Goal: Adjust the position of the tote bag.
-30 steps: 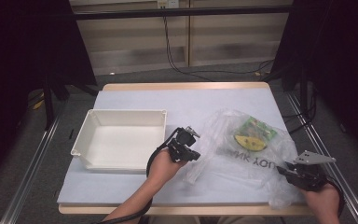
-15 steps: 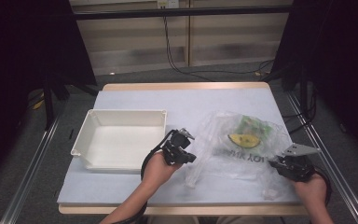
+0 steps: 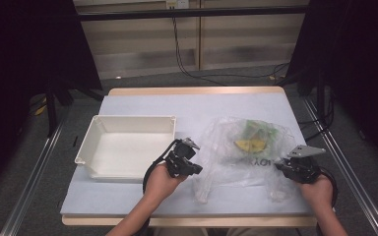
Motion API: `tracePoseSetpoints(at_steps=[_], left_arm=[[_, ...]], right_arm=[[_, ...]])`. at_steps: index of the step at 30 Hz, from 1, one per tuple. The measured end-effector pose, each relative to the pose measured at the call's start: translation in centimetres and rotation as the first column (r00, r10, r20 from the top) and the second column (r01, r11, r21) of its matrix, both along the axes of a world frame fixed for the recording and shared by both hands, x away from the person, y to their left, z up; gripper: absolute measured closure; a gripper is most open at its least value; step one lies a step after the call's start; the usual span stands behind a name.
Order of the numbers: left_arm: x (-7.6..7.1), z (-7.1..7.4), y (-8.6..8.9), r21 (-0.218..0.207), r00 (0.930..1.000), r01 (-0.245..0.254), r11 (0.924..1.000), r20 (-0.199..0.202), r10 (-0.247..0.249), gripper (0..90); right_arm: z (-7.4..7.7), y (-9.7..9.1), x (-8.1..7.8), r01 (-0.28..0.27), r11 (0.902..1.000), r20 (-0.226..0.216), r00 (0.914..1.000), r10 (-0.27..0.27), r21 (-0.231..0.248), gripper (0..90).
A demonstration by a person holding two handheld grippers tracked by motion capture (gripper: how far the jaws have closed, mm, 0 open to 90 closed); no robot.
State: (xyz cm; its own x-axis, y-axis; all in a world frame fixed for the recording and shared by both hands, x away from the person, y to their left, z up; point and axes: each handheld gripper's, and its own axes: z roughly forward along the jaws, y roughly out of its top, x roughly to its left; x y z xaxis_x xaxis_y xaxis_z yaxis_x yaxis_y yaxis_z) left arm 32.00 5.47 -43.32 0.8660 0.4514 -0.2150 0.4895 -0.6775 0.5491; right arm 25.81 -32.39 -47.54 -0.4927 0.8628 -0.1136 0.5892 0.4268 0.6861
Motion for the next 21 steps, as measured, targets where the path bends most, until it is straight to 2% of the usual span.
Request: tracePoseSetpoints(at_steps=[5, 10, 15, 16, 21], left_arm=[[-0.3, 0.2, 0.0, -0.005, 1.0000, -0.002, 1.0000, -0.005, 0.002, 90.0], [-0.2, 0.1, -0.1, 0.010, 0.9999, 0.008, 0.9999, 0.010, -0.008, 90.0], [-0.3, 0.2, -0.3, 0.005, 1.0000, 0.006, 1.0000, 0.003, -0.006, 90.0], [-0.2, 0.2, -0.4, 0.010, 0.9998, 0.021, 0.9997, 0.000, -0.021, 90.0], [-0.2, 0.2, -1.0, -0.002, 0.9996, 0.030, 0.9996, 0.004, -0.030, 90.0]], right_arm=[[0.1, -0.2, -0.1, -0.012, 0.9998, 0.011, 0.9999, 0.012, 0.013, 73.3], [0.6, -1.1, -0.9, 0.004, 0.9995, 0.012, 0.9999, -0.005, 0.031, 76.3], [1.1, -2.5, -1.9, 0.034, 0.9979, 0.019, 0.9992, -0.035, 0.054, 78.1], [1.2, -2.8, -2.1, 0.038, 0.9975, 0.021, 0.9990, -0.039, 0.059, 78.0], [1.3, -3.7, -2.8, 0.064, 0.9937, 0.020, 0.9976, -0.066, 0.092, 65.4]])
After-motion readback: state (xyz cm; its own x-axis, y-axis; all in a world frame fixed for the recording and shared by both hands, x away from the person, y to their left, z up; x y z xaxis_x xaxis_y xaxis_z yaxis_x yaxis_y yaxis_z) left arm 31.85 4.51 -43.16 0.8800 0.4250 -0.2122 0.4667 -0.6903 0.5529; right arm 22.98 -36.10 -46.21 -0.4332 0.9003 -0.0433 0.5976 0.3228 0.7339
